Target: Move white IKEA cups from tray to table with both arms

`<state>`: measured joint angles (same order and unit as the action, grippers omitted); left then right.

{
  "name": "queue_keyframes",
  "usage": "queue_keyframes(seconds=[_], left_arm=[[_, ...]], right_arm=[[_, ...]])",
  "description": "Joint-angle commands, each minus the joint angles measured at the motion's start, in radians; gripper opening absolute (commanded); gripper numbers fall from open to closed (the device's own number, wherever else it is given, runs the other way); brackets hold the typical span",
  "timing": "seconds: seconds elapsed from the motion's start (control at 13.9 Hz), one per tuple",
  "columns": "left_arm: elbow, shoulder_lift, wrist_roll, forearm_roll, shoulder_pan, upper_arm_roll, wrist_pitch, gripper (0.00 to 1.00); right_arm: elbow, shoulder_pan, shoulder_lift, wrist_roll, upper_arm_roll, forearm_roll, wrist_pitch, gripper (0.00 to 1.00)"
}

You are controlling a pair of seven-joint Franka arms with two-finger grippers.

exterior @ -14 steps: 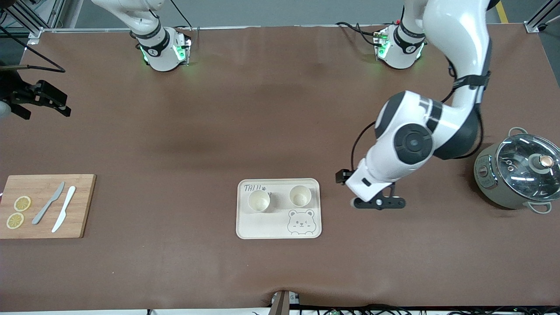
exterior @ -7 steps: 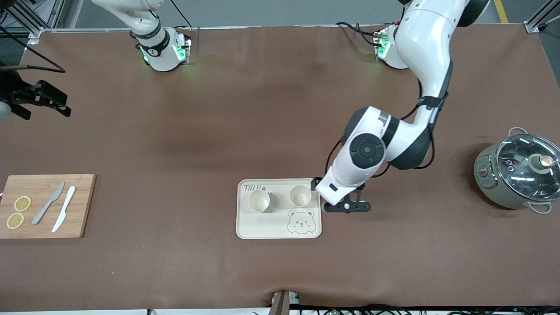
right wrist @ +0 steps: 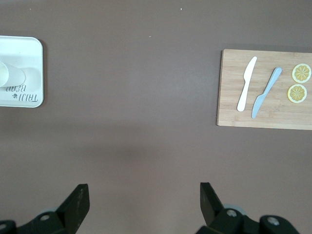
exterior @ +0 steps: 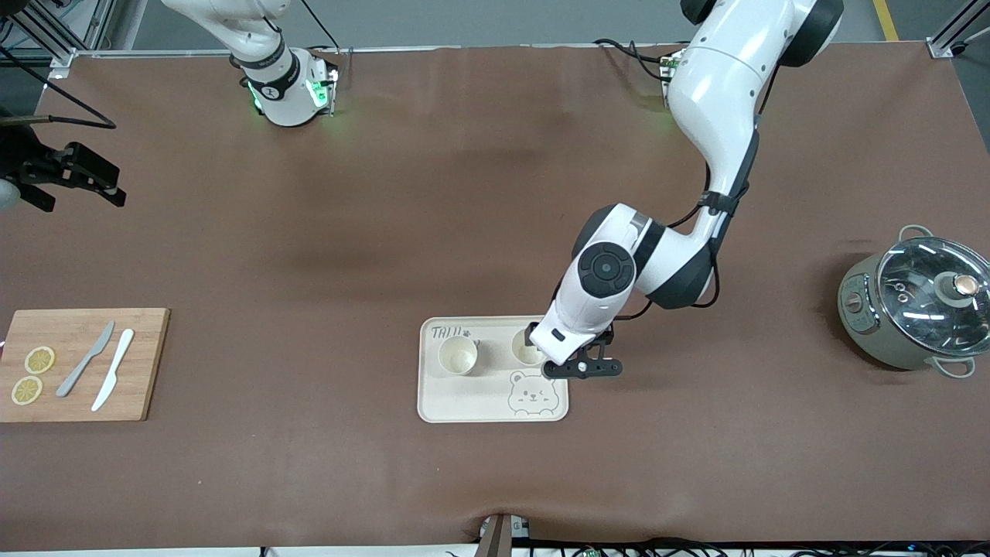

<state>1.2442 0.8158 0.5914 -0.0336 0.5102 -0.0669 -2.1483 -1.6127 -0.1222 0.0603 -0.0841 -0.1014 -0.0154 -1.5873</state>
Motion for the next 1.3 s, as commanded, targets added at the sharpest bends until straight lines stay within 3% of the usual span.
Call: queue_keyframes(seconds=[0.0,0.79,0.86,0.94,1.22], left_arm=[[-0.028,0.042,0.025,-0.023,0.011,0.010,-0.042,1.00],[-0.025,0.125,0.102,-0.022,0.037,0.009,-0.122,1.00],[-0.025,0.122,0.179,-0.017,0.036,0.009,-0.122,0.35],[-0.023,0.120,0.221,-0.022,0.036,0.009,-0.116,0.00],[-0.023,0.123,0.222,-0.025,0.036,0.009,-0.116,0.00]], right_arm=[[0.025,0.003,-0.023,0.000,-0.006,0.011,0.012,1.00],[0.028,0.003,-0.048,-0.009,-0.009,0.005,0.012,1.00],[0.027,0.009,-0.048,-0.009,-0.009,0.008,0.012,1.00],[0.025,0.010,-0.048,-0.011,-0.009,0.006,0.009,1.00],[0.042,0.056,-0.080,0.045,-0.011,-0.029,-0.002,1.00]])
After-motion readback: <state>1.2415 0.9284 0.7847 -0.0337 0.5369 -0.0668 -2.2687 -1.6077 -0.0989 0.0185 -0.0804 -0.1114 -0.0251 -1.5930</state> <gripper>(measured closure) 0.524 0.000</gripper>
